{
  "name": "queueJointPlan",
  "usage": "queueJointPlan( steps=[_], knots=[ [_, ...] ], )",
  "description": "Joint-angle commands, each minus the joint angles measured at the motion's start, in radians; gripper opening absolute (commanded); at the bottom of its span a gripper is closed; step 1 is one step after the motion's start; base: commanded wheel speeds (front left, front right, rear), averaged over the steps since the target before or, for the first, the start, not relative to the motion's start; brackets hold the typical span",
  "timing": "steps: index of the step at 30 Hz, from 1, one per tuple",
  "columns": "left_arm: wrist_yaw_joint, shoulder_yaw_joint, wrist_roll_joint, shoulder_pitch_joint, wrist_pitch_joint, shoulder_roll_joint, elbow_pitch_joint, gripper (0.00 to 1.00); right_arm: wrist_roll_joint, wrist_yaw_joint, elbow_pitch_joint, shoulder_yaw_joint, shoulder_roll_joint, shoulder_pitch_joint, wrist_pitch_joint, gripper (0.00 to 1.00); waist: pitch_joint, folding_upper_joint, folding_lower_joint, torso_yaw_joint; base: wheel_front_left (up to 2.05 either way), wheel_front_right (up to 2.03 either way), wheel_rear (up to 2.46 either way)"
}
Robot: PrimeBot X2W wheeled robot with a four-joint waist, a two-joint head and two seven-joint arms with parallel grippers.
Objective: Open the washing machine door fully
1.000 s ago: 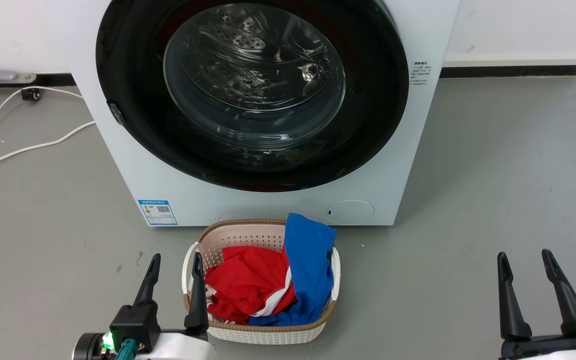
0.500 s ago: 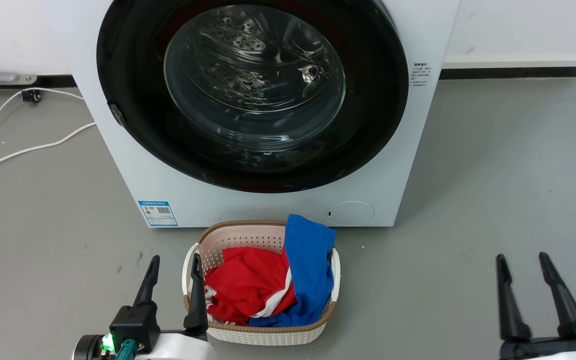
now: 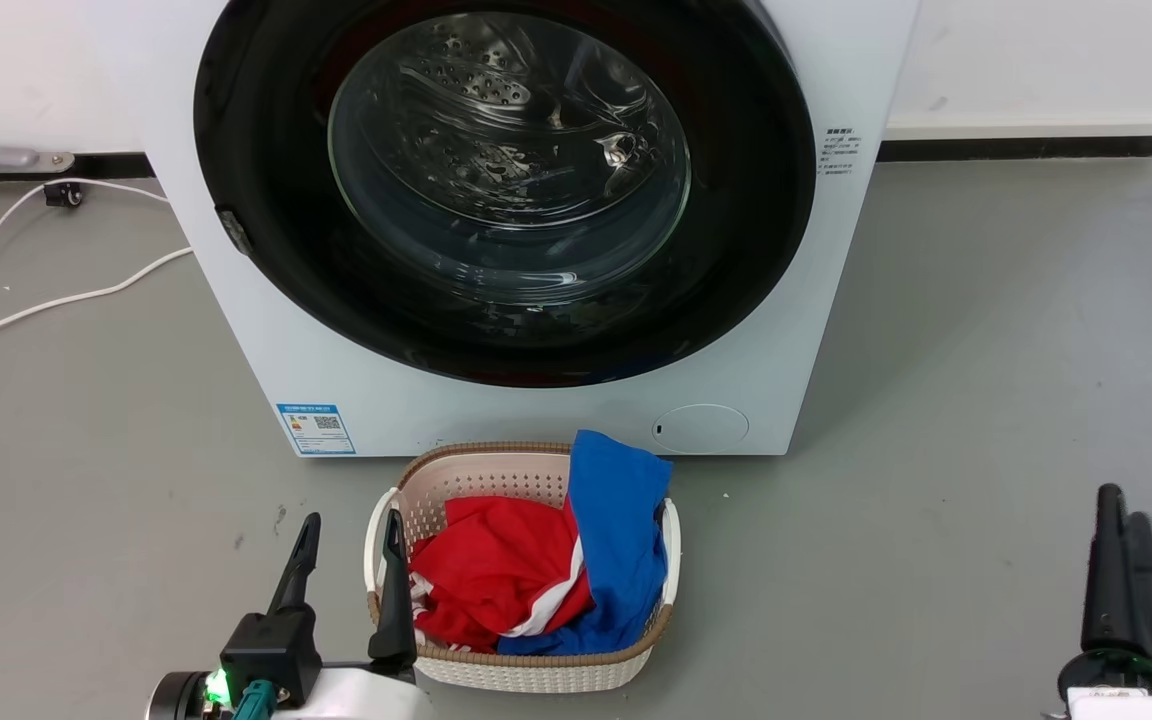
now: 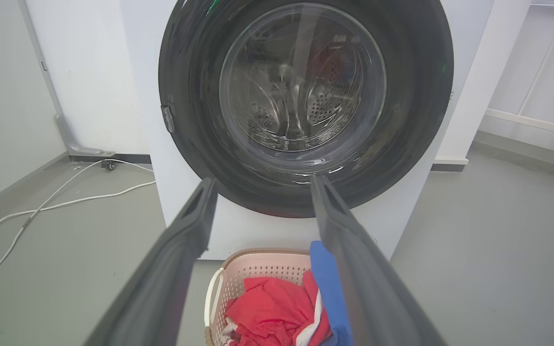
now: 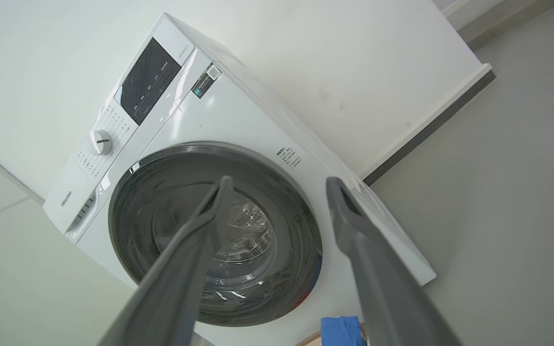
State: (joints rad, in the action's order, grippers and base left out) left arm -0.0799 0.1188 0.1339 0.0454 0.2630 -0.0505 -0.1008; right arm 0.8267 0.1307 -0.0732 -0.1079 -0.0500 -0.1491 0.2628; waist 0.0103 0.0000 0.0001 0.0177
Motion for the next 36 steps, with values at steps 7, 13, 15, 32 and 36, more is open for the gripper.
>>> queueJointPlan(
  steps=[7,13,15,32,36],
  knots=[
    [-0.002,-0.001,0.005,0.010,0.003,0.000,-0.004,1.00,0.324,0.000,0.001,0.062,-0.001,-0.023,0.003,1.00,0.001,0.0000,-0.0001,0.001,0.00,0.00,0.00],
    [-0.004,-0.003,0.006,0.013,0.003,0.000,-0.002,1.00,0.531,0.000,0.004,0.130,-0.018,-0.040,0.001,1.00,0.001,0.0000,-0.0001,0.001,0.00,0.00,0.00],
    [-0.005,-0.004,0.003,0.011,0.003,0.000,-0.002,1.00,0.596,0.000,-0.003,0.148,-0.034,-0.045,-0.021,1.00,0.000,0.0000,-0.0001,0.001,0.00,0.00,0.00],
    [-0.008,-0.008,-0.003,0.011,0.003,0.000,0.000,1.00,0.907,0.000,-0.023,0.037,-0.015,-0.080,-0.294,0.00,-0.003,0.0000,-0.0001,0.002,0.00,0.00,0.00],
    [-0.009,-0.009,-0.005,0.012,0.003,0.000,0.003,1.00,0.888,0.000,-0.013,0.024,-0.007,-0.078,-0.316,0.00,-0.003,0.0000,-0.0001,0.002,0.00,0.00,0.00]
  ],
)
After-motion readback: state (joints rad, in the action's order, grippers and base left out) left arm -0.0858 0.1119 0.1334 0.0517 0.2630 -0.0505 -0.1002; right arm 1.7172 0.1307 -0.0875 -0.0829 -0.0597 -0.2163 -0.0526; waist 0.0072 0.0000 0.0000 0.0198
